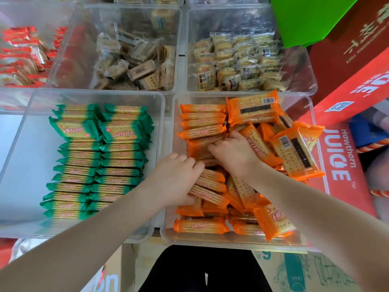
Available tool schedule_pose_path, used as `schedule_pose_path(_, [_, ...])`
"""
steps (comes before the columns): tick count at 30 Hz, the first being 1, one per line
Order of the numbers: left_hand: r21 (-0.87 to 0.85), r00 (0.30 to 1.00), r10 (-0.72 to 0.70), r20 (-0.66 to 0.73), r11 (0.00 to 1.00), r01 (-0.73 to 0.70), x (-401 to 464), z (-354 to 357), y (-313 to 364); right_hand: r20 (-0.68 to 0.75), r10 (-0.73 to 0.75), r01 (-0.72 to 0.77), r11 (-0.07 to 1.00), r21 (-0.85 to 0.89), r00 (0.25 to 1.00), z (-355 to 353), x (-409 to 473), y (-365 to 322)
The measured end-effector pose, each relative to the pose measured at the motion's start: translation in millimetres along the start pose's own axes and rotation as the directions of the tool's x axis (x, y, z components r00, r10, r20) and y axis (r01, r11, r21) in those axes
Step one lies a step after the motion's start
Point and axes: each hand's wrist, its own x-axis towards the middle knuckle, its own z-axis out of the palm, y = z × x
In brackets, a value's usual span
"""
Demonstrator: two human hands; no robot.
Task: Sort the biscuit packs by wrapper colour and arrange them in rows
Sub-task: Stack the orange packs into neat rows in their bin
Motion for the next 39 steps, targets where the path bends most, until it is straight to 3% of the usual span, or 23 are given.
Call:
schedule_pose_path(5, [-0.017, 0.999, -0.041, 0.029, 0.999, 0.041, 13, -3, -1, -0.023, -0.001, 0.004, 0.992, 0.127, 1.0, -13, 1, 3])
schedule_pose_path(8, [-0.01, 1.0, -0.023, -0.003, 1.0, 0.023, 18, -6, -8, 0.154, 0.039, -0.105, 0.885, 0.454, 0.987, -32, -5, 22])
schedule_pose_path(11, [0.011, 0.999, 0.004, -0.046, 1.0, -0.004, 16, -9, -15, -0.024, 0.283, -0.189, 0.698, 0.691, 0.959, -45, -30, 35])
schedule_pose_path(14, [-0.038, 0.988, 0.014, -0.153, 0.999, -0.02, 10, -14, -22, -0.224, 0.435, -0.156, 0.682, 0.714, 0.872, -46, -63, 31])
schedule_pose_path(17, [-0.066, 0.966, 0.01, -0.258, 0.997, -0.028, 5, -20, -30, -0.258, 0.353, -0.083, 0.718, 0.691, 0.899, -50, -79, 26])
schedule_pose_path(20, [-0.115, 0.959, 0.042, -0.281, 0.99, -0.078, 9, -33, -27, -0.117, 0.158, -0.05, 0.776, 0.628, 0.981, -64, -77, 22])
schedule_pose_path(22, [-0.211, 0.96, 0.003, -0.278, 0.975, -0.064, 16, -45, -23, -0.031, 0.107, -0.076, 0.857, 0.51, 0.994, -72, -71, 16])
schedule_pose_path(25, [-0.295, 0.969, -0.046, -0.244, 0.955, -0.028, 23, -60, -17, -0.074, 0.215, -0.169, 0.901, 0.4, 0.974, -77, -66, 13])
schedule_pose_path(27, [-0.49, 0.941, -0.122, -0.314, 0.87, -0.051, 23, -59, -11, -0.159, 0.285, -0.211, 0.905, 0.369, 0.945, -79, -68, 21])
schedule_pose_path(29, [-0.619, 0.893, -0.252, -0.372, 0.784, -0.037, 18, -50, -2, -0.134, 0.384, -0.313, 0.874, 0.371, 0.914, -80, -77, 32])
schedule_pose_path(32, [-0.536, 0.946, -0.259, -0.197, 0.836, 0.118, 7, -25, 11, -0.059, 0.515, -0.472, 0.821, 0.322, 0.855, -80, -91, 40])
schedule_pose_path(35, [-0.352, 0.971, -0.227, 0.075, 0.905, 0.239, -2, -4, 27, -0.057, 0.465, -0.455, 0.88, 0.134, 0.883, -77, -97, 36])
schedule_pose_path(39, [-0.306, 0.959, -0.245, 0.14, 0.91, 0.278, -9, 6, 45, -0.178, 0.38, -0.413, 0.885, -0.215, 0.908, -72, -92, 18])
